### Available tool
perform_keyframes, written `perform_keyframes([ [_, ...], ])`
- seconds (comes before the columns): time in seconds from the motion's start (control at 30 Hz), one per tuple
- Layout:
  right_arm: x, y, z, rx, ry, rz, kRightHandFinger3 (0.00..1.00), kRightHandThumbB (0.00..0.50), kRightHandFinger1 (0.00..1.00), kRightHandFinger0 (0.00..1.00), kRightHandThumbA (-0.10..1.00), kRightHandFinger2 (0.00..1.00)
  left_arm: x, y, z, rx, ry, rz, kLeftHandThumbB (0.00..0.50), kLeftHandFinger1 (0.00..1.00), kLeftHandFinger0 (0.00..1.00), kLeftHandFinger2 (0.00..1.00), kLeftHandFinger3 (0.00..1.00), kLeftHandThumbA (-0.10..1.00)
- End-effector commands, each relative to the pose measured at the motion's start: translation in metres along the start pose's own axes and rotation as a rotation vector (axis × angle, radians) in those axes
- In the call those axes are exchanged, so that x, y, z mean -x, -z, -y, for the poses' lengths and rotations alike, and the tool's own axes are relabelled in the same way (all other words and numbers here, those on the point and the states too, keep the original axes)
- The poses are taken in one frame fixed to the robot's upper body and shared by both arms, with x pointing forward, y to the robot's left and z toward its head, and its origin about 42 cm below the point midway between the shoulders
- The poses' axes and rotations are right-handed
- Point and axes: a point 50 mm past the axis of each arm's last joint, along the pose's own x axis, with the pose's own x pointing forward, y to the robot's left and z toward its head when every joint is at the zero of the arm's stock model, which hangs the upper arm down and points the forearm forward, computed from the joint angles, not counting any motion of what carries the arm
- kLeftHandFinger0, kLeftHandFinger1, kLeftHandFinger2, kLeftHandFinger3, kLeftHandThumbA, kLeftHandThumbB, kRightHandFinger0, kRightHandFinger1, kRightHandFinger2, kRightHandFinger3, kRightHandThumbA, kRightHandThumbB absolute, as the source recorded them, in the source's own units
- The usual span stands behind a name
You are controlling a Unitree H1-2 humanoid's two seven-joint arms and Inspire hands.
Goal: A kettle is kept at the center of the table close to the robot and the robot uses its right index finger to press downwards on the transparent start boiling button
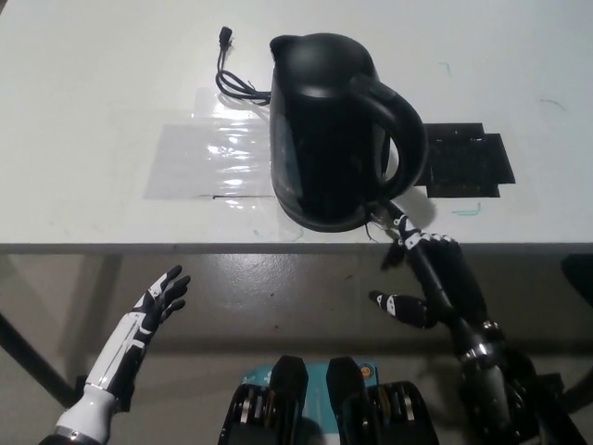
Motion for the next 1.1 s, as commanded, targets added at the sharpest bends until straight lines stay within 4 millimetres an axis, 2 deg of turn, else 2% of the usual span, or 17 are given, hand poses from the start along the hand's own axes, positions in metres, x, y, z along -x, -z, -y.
perform_keyframes([
  [0.0, 0.010, -0.029, 0.029, -0.096, 0.120, 0.216, 1.00, 0.336, 1.00, 1.00, 1.00, 1.00, -0.002, -0.010, -0.008, -0.023, 0.015, 0.050, 0.357, 1.00, 1.00, 1.00, 1.00, 1.00],
  [0.07, 0.020, -0.038, 0.035, -0.096, 0.104, 0.250, 1.00, 0.329, 1.00, 1.00, 1.00, 1.00, -0.002, -0.010, -0.007, -0.022, 0.014, 0.048, 0.348, 1.00, 1.00, 1.00, 1.00, 1.00],
  [0.17, 0.034, -0.044, 0.038, -0.090, 0.097, 0.259, 1.00, 0.356, 1.00, 1.00, 1.00, 1.00, -0.005, -0.011, -0.008, -0.025, 0.013, 0.052, 0.348, 1.00, 1.00, 1.00, 1.00, 1.00],
  [0.23, 0.035, -0.044, 0.039, -0.090, 0.097, 0.259, 1.00, 0.356, 1.00, 1.00, 1.00, 1.00, -0.005, -0.011, -0.008, -0.025, 0.013, 0.052, 0.350, 1.00, 1.00, 1.00, 1.00, 1.00],
  [0.33, 0.052, -0.045, 0.040, -0.091, 0.097, 0.268, 1.00, 0.346, 1.00, 1.00, 1.00, 1.00, -0.007, -0.012, -0.008, -0.026, 0.016, 0.057, 0.355, 1.00, 1.00, 1.00, 1.00, 1.00],
  [0.4, 0.054, -0.045, 0.041, -0.092, 0.096, 0.267, 1.00, 0.346, 1.00, 1.00, 1.00, 1.00, -0.008, -0.013, -0.008, -0.026, 0.017, 0.058, 0.354, 1.00, 1.00, 1.00, 1.00, 1.00],
  [0.47, 0.070, -0.047, 0.045, -0.146, 0.128, 0.308, 1.00, 0.336, 1.00, 1.00, 1.00, 1.00, -0.009, -0.014, -0.009, -0.024, 0.016, 0.064, 0.339, 1.00, 1.00, 1.00, 1.00, 1.00],
  [0.53, 0.078, -0.045, 0.045, -0.162, 0.146, 0.313, 1.00, 0.335, 1.00, 1.00, 1.00, 1.00, -0.009, -0.014, -0.009, -0.023, 0.014, 0.062, 0.337, 1.00, 1.00, 1.00, 1.00, 1.00],
  [0.67, 0.082, -0.043, 0.045, -0.173, 0.159, 0.316, 1.00, 0.336, 1.00, 1.00, 1.00, 1.00, -0.010, -0.014, -0.010, -0.022, 0.009, 0.059, 0.339, 1.00, 1.00, 1.00, 1.00, 1.00],
  [0.7, 0.098, -0.029, 0.042, -0.166, 0.179, 0.259, 1.00, 0.343, 1.00, 1.00, 1.00, 1.00, -0.009, -0.013, -0.009, -0.025, 0.013, 0.055, 0.358, 1.00, 1.00, 1.00, 1.00, 1.00],
  [0.77, 0.109, -0.016, 0.040, -0.153, 0.199, 0.204, 1.00, 0.351, 1.00, 1.00, 1.00, 1.00, -0.008, -0.012, -0.008, -0.021, 0.015, 0.053, 0.360, 1.00, 1.00, 1.00, 1.00, 1.00],
  [0.87, 0.110, -0.016, 0.039, -0.151, 0.203, 0.200, 1.00, 0.350, 1.00, 1.00, 1.00, 1.00, -0.008, -0.012, -0.008, -0.020, 0.015, 0.053, 0.360, 1.00, 1.00, 1.00, 1.00, 1.00],
  [0.93, 0.120, 0.007, 0.034, -0.181, 0.222, 0.117, 1.00, 0.333, 1.00, 1.00, 1.00, 1.00, -0.007, -0.011, -0.007, -0.023, 0.016, 0.059, 0.345, 1.00, 1.00, 1.00, 1.00, 1.00],
  [1.07, 0.126, 0.024, 0.027, -0.227, 0.235, 0.033, 1.00, 0.363, 1.00, 1.00, 1.00, 1.00, -0.007, -0.010, -0.007, -0.024, 0.017, 0.055, 0.335, 1.00, 1.00, 1.00, 1.00, 1.00],
])
